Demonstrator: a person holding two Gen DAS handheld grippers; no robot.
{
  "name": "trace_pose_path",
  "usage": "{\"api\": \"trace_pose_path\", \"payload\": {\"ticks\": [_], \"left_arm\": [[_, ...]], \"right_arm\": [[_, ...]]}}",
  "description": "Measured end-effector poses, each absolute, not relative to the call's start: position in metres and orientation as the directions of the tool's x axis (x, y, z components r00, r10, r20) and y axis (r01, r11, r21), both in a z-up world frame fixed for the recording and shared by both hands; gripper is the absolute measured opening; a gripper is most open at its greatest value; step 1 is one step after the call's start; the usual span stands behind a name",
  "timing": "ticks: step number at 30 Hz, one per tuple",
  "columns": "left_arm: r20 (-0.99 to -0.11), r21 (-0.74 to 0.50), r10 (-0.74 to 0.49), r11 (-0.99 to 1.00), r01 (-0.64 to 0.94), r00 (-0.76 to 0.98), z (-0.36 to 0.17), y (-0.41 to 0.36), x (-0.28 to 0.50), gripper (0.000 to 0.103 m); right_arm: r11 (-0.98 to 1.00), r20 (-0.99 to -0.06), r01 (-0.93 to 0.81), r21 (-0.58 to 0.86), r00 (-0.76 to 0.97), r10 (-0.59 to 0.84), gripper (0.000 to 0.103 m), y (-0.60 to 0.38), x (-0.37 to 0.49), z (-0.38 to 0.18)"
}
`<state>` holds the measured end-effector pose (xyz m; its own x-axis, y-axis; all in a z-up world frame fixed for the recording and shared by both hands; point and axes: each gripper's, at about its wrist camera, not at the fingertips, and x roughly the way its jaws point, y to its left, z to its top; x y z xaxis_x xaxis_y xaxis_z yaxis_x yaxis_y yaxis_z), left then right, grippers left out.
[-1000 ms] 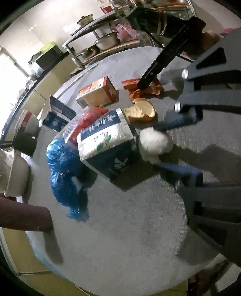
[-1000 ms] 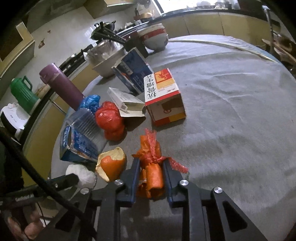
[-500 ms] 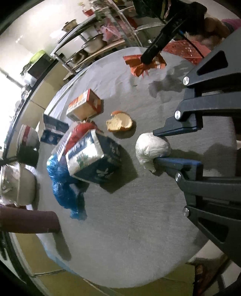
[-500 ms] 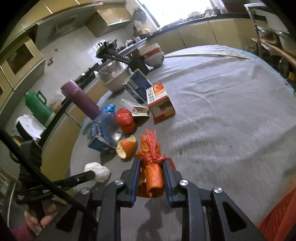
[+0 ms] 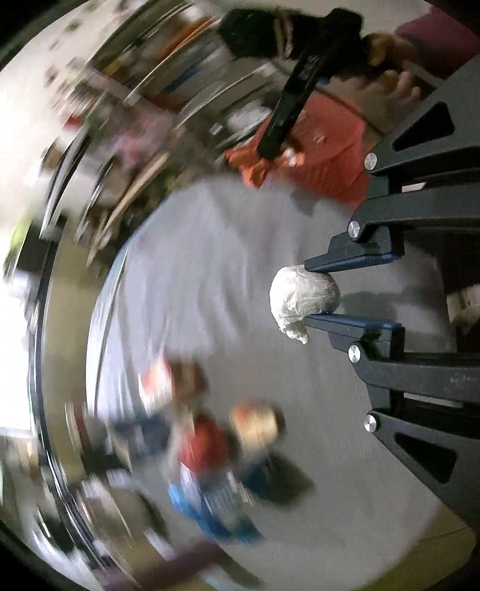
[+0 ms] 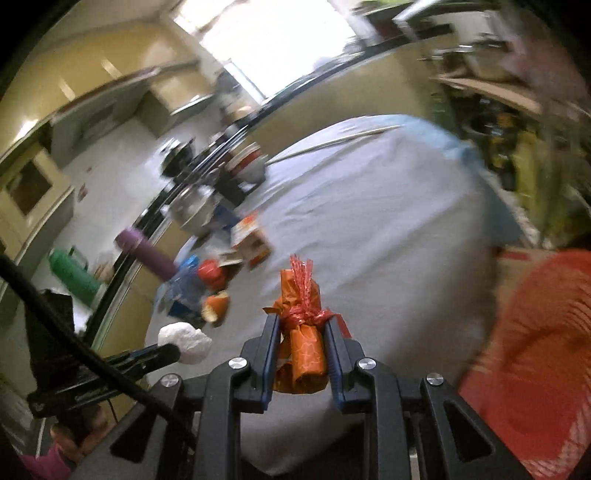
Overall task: Collect trash
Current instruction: 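Grasp the white tissue ball with the left tool while the right tool lifts the wrapper, then carry both items to the red basket and open both tools over it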
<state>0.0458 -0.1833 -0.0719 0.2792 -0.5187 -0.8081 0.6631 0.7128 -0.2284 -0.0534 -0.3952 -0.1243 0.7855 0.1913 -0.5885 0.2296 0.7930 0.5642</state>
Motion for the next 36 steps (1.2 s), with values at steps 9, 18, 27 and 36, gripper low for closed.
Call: {"api": "trace_pose_path", "payload": {"ticks": [9,18,27,36], "left_arm": [[-0.844,-0.193,-0.530,0.441,0.877,0.080,-0.082,-0.329,-0.015,0.024],[-0.888,-0.157,-0.459,0.317,0.935,0.007,-0.119,-0.426,-0.064,0.025],[-0.905,-0.141,-0.425,0.350,0.926,0.023,-0.129,-0.434,-0.054,0.058],[-0.871,-0.056,-0.456,0.463,0.885,0.184,-0.087,-0.347,-0.015,0.058]], "right_arm": [[0.628,-0.619,0.495,0.601,0.785,-0.026,0.026,-0.495,-0.173,-0.151],[0.492,-0.648,0.591,0.639,0.758,-0.070,0.028,-0.533,-0.225,-0.186],[0.433,-0.602,0.578,0.691,0.792,-0.097,0.077,-0.554,-0.237,-0.197],[0.599,-0.590,0.695,0.398,0.694,-0.413,0.077,-0.620,-0.209,-0.157]]}}
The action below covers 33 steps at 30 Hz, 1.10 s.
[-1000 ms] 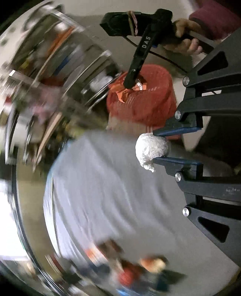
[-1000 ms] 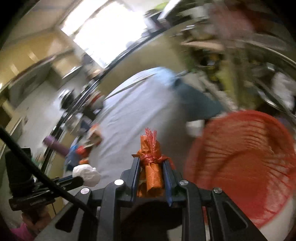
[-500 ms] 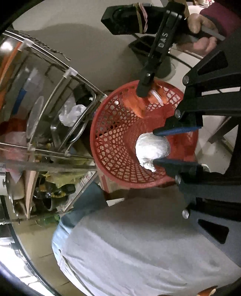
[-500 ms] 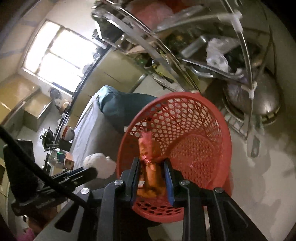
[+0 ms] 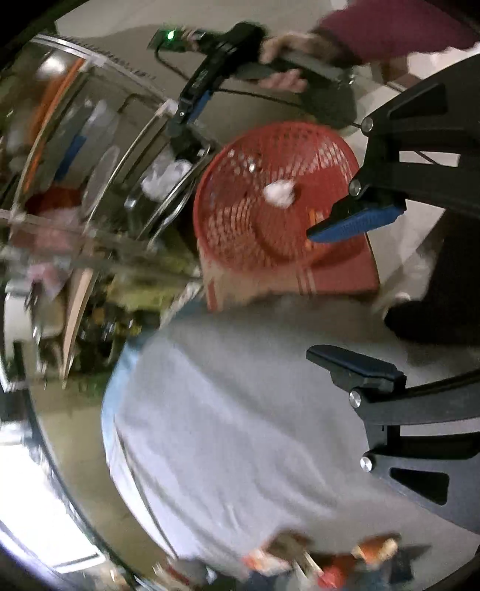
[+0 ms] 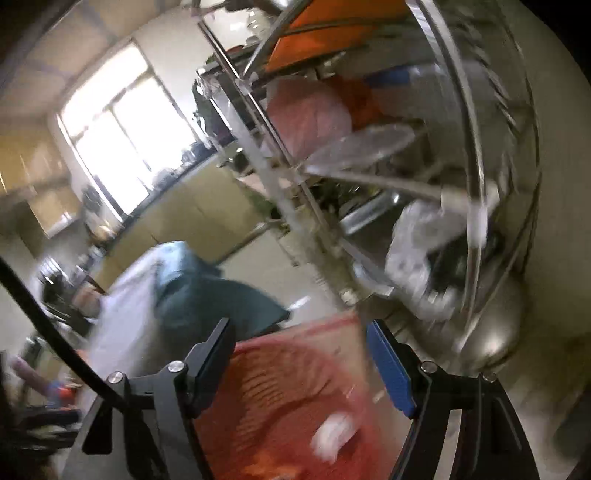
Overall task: Collect trash
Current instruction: 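Carry both items to the red basket and open both tools over it, then move both tools back over the table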
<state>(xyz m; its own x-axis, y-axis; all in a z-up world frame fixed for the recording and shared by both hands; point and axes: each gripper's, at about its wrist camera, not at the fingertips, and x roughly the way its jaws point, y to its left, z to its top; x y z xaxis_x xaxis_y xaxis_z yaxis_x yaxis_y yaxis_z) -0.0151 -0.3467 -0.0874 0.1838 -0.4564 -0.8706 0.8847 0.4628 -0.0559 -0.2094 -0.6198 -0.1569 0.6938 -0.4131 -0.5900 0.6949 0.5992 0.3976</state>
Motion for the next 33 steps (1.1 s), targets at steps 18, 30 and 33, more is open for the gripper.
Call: {"api": "trace_pose_path", "payload": {"ticks": [18,30,33], "left_arm": [[-0.833,-0.073,-0.365,0.817,0.572,0.415,-0.061,-0.174,0.074,0.059],[-0.815,-0.042,-0.306,0.878,0.477,0.491,-0.060,-0.115,0.085,0.067],[-0.810,-0.036,-0.272,0.907,0.420,0.519,-0.066,-0.087,0.089,0.069]], "right_arm": [[0.573,-0.783,0.657,0.491,0.621,-0.041,0.075,-0.669,-0.132,-0.248],[0.648,-0.755,0.669,0.364,0.620,-0.216,0.076,-0.621,-0.111,-0.204],[0.698,-0.700,0.623,0.353,0.671,-0.245,0.076,-0.599,-0.106,-0.165]]}}
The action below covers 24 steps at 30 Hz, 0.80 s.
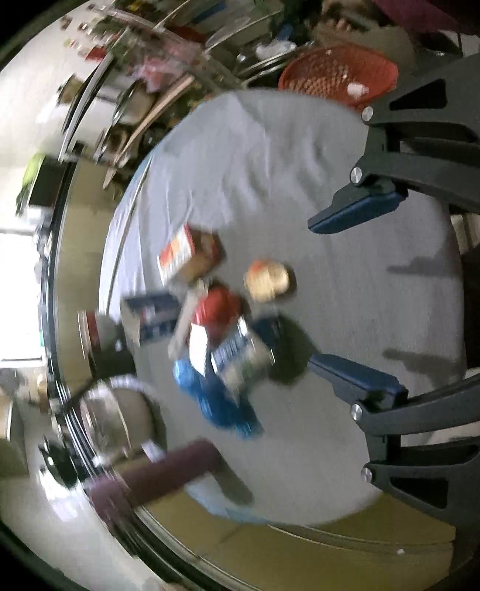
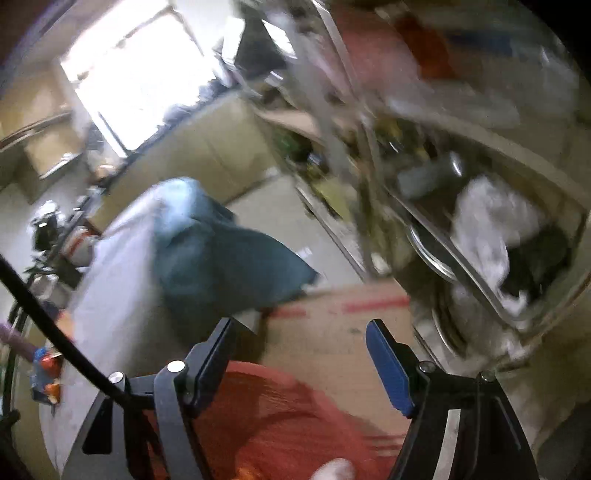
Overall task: Collect trash
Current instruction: 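Move both tools back over the table, then grasp the orange peel with the right tool while the left tool grasps the blue-white box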
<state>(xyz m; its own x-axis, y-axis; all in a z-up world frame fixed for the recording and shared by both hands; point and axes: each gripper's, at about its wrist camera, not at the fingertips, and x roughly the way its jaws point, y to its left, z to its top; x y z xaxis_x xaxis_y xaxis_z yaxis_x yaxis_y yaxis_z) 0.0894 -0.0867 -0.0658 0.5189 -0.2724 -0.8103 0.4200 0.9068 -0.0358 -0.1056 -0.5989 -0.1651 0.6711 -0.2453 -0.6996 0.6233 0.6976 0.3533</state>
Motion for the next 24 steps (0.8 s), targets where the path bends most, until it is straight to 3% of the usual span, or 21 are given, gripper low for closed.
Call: {"api": "trace_pose_path", "payload": {"ticks": [5,13,18,24], "left_arm": [[-0.817,-0.078,-0.246,0.943,0.323,0.522,-0.077,-0.046,0.107,0.070],[-0.819,-0.194,-0.295,0.950,0.246,0.492,-0.084,-0.005,0.130,0.070],[-0.809,-0.310,-0.389,0.919,0.242,0.440,-0.081,0.000,0.150,0.071],[-0.799,-0.330,-0.392,0.920,0.213,0.456,-0.082,0.014,0.154,0.072]], "right_arm": [[0.819,-0.631,0.413,0.399,0.772,-0.081,0.078,-0.522,-0.058,-0.113],[0.795,-0.608,0.116,0.595,0.712,0.351,0.078,-0.384,0.051,-0.121],[0.765,-0.610,0.055,0.641,0.642,0.465,0.078,-0.317,0.108,-0.140],[0.794,-0.675,0.070,0.604,0.574,0.463,0.073,-0.264,0.154,-0.162]]}}
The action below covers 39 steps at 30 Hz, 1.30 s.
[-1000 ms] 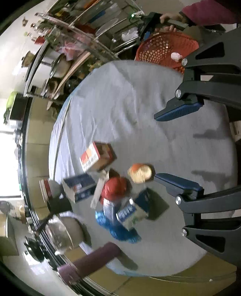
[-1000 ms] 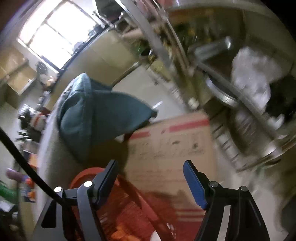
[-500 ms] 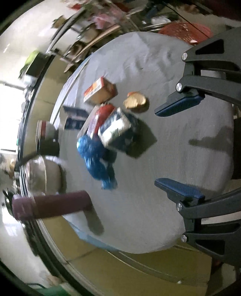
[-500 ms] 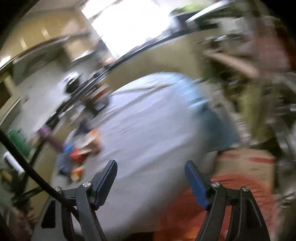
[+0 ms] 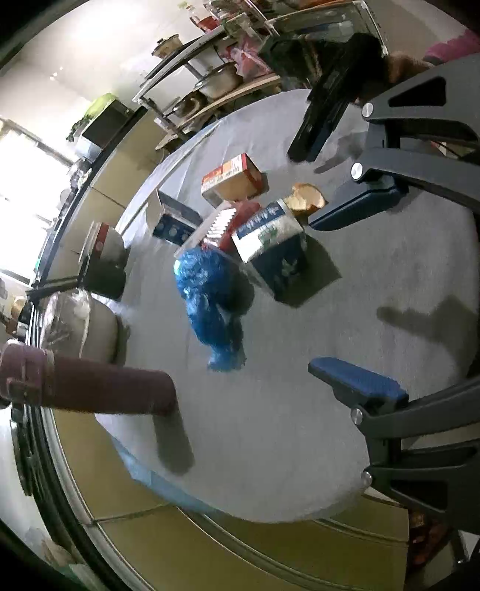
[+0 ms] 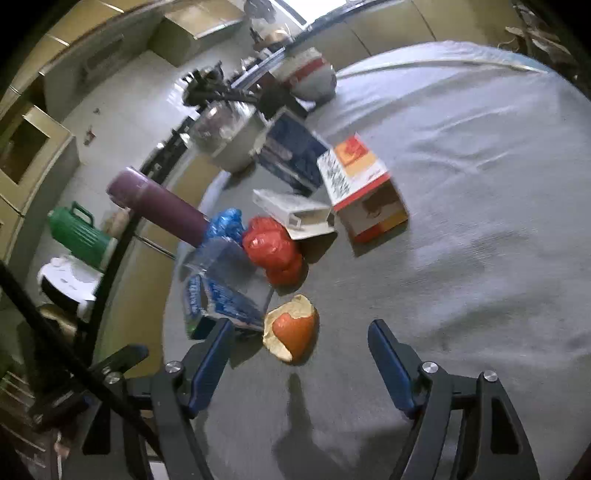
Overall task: Collect trash
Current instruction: 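Grasp the orange peel with the right tool while the left tool grasps the blue-white box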
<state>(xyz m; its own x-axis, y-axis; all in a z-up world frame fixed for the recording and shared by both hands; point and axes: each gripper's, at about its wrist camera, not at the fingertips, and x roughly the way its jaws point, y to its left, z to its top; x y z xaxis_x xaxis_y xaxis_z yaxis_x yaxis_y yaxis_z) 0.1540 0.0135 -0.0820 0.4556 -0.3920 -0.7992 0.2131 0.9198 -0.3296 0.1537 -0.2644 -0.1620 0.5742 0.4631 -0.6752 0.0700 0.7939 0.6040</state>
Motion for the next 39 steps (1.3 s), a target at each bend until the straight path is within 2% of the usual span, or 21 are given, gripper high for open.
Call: {"api": "trace_pose_path", "payload": {"ticks": [1,4,6,7,10,16,20,24,31,34,36,39], "left_arm": [[-0.801,-0.335,-0.396,0.918,0.212,0.449,-0.084,0.015,0.154,0.072],[-0.801,-0.354,-0.404,0.915,0.196,0.442,-0.087,0.021,0.154,0.072],[-0.795,-0.370,-0.417,0.909,0.193,0.441,-0.085,0.024,0.156,0.072],[-0.791,-0.381,-0.427,0.904,0.192,0.438,-0.083,0.023,0.157,0.072],[-0.783,-0.403,-0.449,0.893,0.198,0.430,-0.076,0.016,0.163,0.072],[-0.778,-0.424,-0.475,0.880,0.213,0.413,-0.069,-0.016,0.174,0.076],[-0.804,-0.404,-0.455,0.890,0.210,0.383,-0.079,-0.048,0.185,0.078],[-0.837,-0.348,-0.385,0.923,0.164,0.388,-0.093,-0.071,0.197,0.078],[-0.874,-0.290,-0.307,0.951,0.105,0.377,-0.120,-0.076,0.205,0.077],[-0.855,-0.346,-0.357,0.933,0.099,0.375,-0.125,-0.064,0.205,0.071],[-0.844,-0.373,-0.389,0.920,0.117,0.370,-0.125,-0.063,0.202,0.060],[-0.844,-0.333,-0.367,0.930,0.156,0.391,-0.119,-0.066,0.194,0.054]], "right_arm": [[0.795,-0.679,0.073,0.603,0.569,0.463,0.067,-0.262,0.160,-0.166],[0.803,-0.702,0.085,0.590,0.544,0.459,0.056,-0.247,0.173,-0.178],[0.819,-0.708,0.077,0.568,0.553,0.439,0.053,-0.241,0.177,-0.180],[0.827,-0.712,0.070,0.558,0.552,0.434,0.041,-0.235,0.180,-0.181],[0.859,-0.737,0.060,0.509,0.546,0.398,0.027,-0.225,0.185,-0.182],[0.889,-0.739,0.031,0.456,0.571,0.358,0.013,-0.219,0.169,-0.181],[0.898,-0.735,0.054,0.437,0.597,0.321,0.013,-0.237,0.146,-0.180],[0.898,-0.717,0.069,0.435,0.629,0.299,0.012,-0.258,0.126,-0.173],[0.888,-0.688,0.084,0.451,0.667,0.286,0.012,-0.273,0.119,-0.164],[0.883,-0.679,0.078,0.462,0.672,0.296,0.012,-0.276,0.115,-0.162],[0.865,-0.672,0.077,0.496,0.665,0.326,0.012,-0.277,0.115,-0.163],[0.801,-0.629,0.065,0.595,0.659,0.413,0.016,-0.279,0.115,-0.166]]}}
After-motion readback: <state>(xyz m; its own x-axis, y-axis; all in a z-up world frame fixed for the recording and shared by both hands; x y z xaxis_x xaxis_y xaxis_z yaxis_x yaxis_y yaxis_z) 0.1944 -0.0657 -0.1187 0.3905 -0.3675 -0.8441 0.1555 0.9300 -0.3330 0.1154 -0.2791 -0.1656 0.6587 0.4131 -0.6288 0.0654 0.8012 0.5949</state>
